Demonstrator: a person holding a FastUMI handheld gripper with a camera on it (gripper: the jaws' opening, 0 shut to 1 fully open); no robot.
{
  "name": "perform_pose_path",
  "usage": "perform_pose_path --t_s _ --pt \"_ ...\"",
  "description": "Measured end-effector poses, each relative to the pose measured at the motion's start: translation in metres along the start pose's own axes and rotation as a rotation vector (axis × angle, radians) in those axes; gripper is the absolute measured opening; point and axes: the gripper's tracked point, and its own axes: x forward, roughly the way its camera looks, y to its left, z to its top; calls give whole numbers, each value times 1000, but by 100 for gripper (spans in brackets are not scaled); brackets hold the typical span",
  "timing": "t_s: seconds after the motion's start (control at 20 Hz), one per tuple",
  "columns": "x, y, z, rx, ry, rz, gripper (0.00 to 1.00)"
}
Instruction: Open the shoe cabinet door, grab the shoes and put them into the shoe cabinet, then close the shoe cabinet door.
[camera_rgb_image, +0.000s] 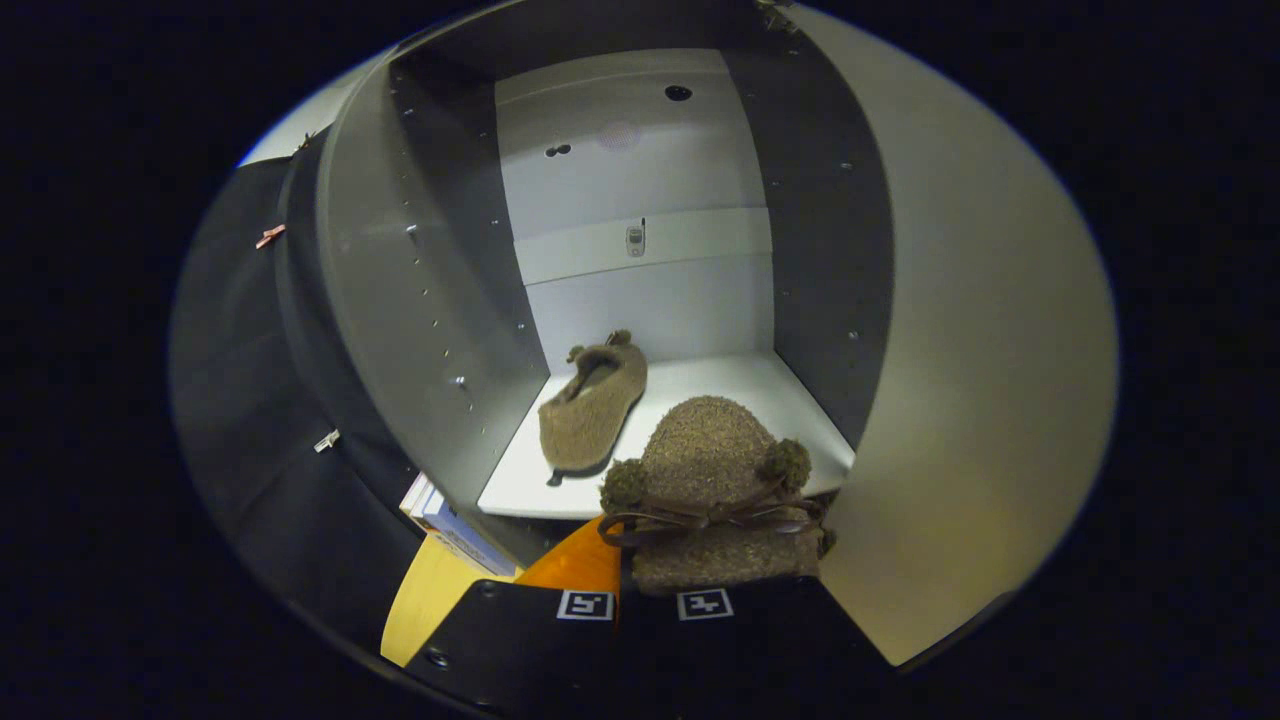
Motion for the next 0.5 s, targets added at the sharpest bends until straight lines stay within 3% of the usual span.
perform_pose_path --t_s 0.25,0.5 --pt "88 -15 56 23 -31 -56 9" --pt "156 -33 70 20 14 -98 9"
